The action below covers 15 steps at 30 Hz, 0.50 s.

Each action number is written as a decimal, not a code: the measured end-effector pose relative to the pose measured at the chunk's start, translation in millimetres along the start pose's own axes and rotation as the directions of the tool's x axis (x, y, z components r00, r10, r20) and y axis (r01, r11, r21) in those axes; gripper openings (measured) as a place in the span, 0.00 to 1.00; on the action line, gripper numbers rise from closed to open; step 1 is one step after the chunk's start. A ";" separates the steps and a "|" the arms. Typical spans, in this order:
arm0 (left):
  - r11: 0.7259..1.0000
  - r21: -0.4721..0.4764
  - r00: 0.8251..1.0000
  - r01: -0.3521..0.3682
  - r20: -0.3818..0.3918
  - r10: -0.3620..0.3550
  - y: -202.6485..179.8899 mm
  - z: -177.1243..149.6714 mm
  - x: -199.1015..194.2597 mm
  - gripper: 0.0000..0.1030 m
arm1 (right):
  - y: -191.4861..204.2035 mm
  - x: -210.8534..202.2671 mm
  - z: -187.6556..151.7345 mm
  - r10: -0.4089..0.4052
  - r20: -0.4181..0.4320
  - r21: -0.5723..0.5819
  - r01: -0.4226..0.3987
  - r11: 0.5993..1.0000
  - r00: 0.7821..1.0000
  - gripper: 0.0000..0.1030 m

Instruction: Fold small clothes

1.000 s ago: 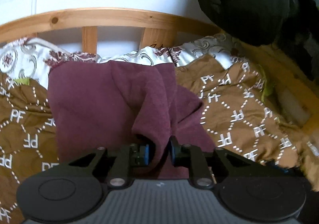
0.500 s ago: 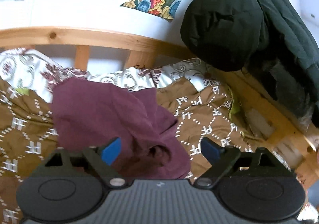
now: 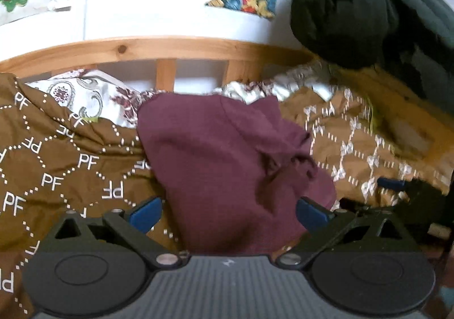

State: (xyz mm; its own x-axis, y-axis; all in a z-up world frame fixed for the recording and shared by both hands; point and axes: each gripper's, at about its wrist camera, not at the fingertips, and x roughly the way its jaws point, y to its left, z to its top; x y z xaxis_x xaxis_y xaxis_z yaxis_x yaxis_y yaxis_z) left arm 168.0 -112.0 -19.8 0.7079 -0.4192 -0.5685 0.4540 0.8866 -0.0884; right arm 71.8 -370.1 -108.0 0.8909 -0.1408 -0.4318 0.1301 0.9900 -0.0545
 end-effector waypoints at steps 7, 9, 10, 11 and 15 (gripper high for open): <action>0.994 0.084 0.997 -0.063 -0.028 0.065 -10.0 -28.6 20.9 0.99 | 10.6 4.6 -12.9 -0.002 -0.069 -0.013 0.001 1.000 0.998 0.99; 0.991 0.096 0.996 -0.089 -0.012 0.090 -12.8 -32.3 22.5 0.99 | 12.1 6.0 -9.8 0.002 -0.063 -0.008 -0.002 1.000 0.998 0.99; 0.989 0.107 0.995 -0.102 0.001 0.102 -14.7 -33.4 23.0 0.99 | 12.6 6.5 -7.6 0.006 -0.058 -0.004 -0.006 1.000 0.998 0.99; 0.985 0.125 0.993 -0.117 0.014 0.116 -16.9 -34.8 23.7 0.99 | 13.0 7.0 -5.0 0.012 -0.051 0.001 -0.012 1.000 0.999 0.99; 0.964 0.220 0.989 -0.149 0.030 0.146 -25.2 -37.2 28.5 0.99 | 15.8 9.1 7.8 0.018 -0.011 0.010 -0.018 1.000 1.000 0.99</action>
State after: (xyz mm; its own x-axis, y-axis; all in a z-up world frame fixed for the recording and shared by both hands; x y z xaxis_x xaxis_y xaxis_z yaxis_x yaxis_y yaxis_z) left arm 156.5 -139.1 -64.2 0.7825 -0.2904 -0.5508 0.4510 0.8742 0.1798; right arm 85.3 -355.8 -105.8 0.8883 -0.1227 -0.4426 0.1183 0.9923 -0.0378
